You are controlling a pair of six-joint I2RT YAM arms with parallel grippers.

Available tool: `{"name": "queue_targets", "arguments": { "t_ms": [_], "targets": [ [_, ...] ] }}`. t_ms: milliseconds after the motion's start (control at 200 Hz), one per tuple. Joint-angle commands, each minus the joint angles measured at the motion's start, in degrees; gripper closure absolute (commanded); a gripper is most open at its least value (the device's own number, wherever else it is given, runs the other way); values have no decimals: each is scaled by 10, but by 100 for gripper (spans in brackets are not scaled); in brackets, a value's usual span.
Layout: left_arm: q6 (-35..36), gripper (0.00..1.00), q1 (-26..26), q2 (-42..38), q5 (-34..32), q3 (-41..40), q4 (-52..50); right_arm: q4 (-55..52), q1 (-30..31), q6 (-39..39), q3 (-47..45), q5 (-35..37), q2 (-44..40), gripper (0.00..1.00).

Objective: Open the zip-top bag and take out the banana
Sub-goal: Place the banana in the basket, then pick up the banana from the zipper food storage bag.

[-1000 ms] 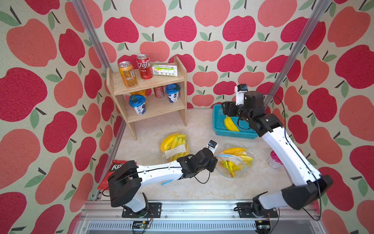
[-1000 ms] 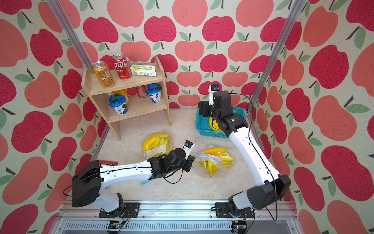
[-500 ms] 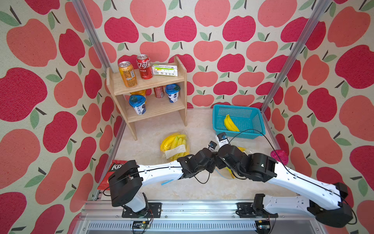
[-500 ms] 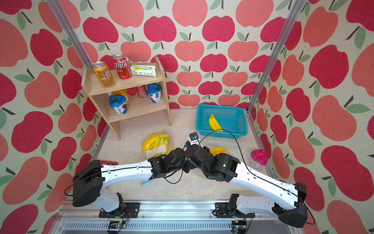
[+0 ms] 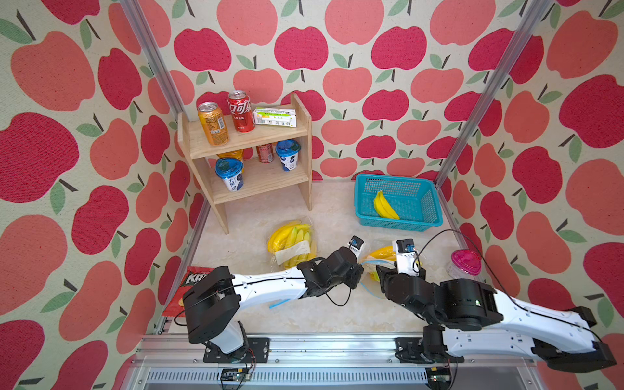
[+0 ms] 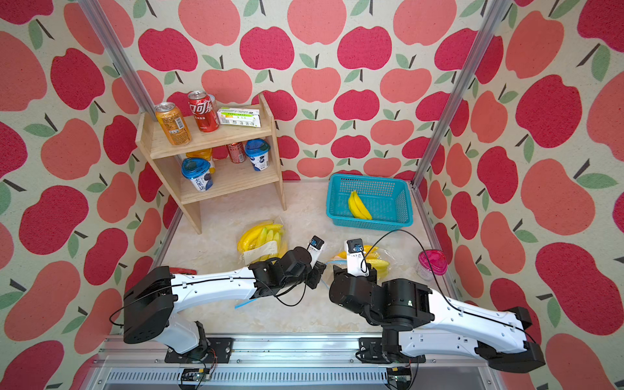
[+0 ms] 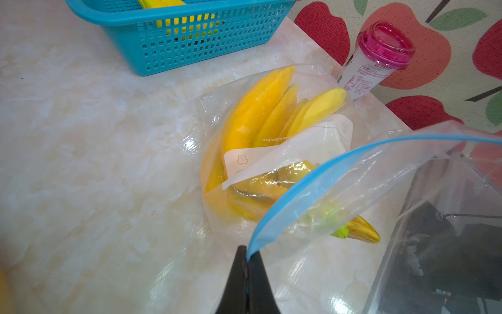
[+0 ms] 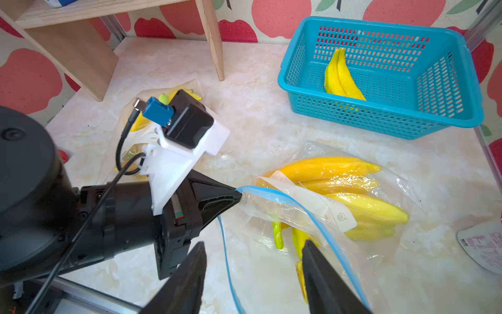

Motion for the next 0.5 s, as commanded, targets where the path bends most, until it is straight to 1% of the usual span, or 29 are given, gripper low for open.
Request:
{"name": "queue_targets", "arguments": {
  "t_ms": [0, 40, 100, 160, 275, 360, 495],
  "targets": [
    [-6, 100, 3, -18, 13, 0, 28, -100, 3, 80, 20, -18, -13, 44],
    [-7, 100, 3, -18, 18, -2, 35, -119, 3, 103, 18, -42, -10, 45],
    [-6, 100, 3, -19, 28, -4, 50, -113, 4, 111, 9, -81, 4, 46],
    [-10, 100, 3, -19, 38, -4, 59, -71, 7, 88, -8, -107, 23, 47],
    [-16, 100, 3, -28, 50, -4, 60, -78, 8, 101, -10, -113, 57, 47],
    [-22, 100, 3, -38, 53, -11, 66, -79, 8, 112, -21, -123, 39, 50],
    [-22, 100, 1, -49, 54, -17, 73, -78, 8, 140, -57, -145, -20, 55]
  ]
}}
